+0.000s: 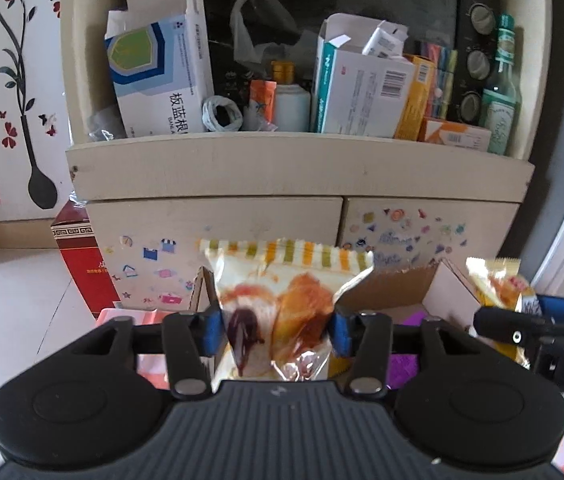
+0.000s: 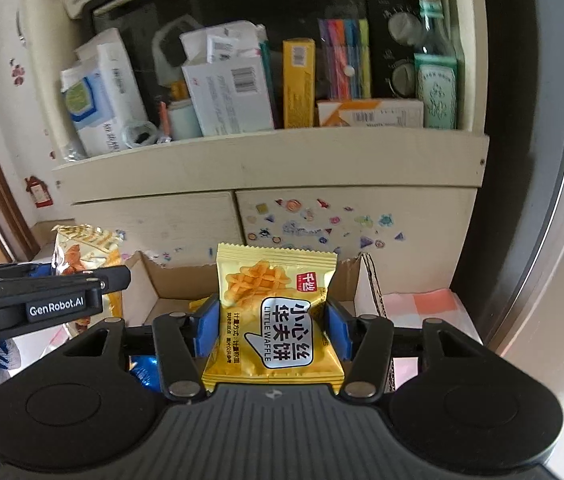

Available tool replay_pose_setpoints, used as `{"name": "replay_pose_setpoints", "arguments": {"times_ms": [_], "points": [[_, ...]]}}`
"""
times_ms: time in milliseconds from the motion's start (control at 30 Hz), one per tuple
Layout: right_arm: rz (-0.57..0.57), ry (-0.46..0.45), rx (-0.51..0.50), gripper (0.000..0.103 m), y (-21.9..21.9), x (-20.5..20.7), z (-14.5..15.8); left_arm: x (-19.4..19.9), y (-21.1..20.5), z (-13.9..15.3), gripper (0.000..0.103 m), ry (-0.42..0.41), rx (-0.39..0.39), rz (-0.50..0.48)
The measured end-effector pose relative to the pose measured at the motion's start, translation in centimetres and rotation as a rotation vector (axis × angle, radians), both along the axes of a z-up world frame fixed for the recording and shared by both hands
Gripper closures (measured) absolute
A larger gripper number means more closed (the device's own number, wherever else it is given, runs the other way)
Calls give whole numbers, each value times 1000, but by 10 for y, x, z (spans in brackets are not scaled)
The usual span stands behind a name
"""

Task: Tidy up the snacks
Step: 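Open the right tool over the box while the left tool releases the croissant packet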

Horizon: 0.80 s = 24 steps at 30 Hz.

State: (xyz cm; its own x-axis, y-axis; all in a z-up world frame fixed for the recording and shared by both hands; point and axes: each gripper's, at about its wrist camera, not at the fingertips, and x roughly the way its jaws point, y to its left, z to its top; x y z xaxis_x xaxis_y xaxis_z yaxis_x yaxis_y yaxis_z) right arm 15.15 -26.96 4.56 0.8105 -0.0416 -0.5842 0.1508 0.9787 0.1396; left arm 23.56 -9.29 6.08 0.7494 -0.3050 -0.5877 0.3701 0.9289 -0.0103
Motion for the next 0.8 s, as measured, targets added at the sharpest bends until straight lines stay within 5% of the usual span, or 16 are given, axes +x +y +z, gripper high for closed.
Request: {"name": "replay_pose_setpoints", "arguments": {"times_ms": [67,200,800], "points": [[-24,14,2,26,-2,3,-4,-1,-1,0,39,-7,-1,-7],[-18,8,19,19,-4,-1,0,-10,-1,11,20,-22,-11,-31],[98,30,-24,11,12,-27,9,-63,40,6,19,54,57,-13]]}}
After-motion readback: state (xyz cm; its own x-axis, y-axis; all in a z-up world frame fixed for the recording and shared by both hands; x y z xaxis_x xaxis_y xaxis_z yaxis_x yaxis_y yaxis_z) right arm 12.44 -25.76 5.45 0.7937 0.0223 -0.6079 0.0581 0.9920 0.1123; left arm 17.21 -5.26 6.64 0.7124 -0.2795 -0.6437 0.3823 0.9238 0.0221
